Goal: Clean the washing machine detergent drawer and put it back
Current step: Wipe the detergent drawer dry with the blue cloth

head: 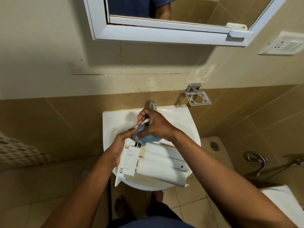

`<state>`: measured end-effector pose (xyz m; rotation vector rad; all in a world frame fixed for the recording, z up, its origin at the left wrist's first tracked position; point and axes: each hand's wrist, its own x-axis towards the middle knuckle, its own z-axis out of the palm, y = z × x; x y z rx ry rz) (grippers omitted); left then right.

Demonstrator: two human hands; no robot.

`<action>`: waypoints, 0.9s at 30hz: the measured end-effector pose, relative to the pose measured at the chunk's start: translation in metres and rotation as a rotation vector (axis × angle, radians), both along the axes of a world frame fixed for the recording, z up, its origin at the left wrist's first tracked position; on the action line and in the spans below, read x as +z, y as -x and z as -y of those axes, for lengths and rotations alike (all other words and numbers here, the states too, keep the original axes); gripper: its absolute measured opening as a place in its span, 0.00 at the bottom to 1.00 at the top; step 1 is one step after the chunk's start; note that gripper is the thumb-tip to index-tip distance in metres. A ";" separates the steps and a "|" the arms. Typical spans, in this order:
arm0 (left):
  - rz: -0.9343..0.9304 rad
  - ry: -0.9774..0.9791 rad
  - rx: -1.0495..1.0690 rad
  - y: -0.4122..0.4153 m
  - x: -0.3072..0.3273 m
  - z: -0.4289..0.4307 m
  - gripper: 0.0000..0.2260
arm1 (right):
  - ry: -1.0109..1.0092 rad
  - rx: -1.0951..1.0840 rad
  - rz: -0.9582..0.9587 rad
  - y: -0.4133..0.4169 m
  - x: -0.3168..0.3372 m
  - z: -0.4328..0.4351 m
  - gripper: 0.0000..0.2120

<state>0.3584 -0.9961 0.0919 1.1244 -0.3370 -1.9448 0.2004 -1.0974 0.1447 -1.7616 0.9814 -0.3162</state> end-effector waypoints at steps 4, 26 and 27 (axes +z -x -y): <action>0.048 -0.027 0.003 -0.003 0.007 0.004 0.29 | -0.042 -0.075 0.073 0.008 -0.009 -0.002 0.22; 0.192 -0.260 0.028 0.015 0.034 0.013 0.36 | 0.192 0.369 -0.268 0.022 0.002 0.019 0.12; 0.188 -0.268 0.027 0.015 0.036 0.012 0.35 | 0.199 0.376 -0.275 0.021 -0.001 0.017 0.12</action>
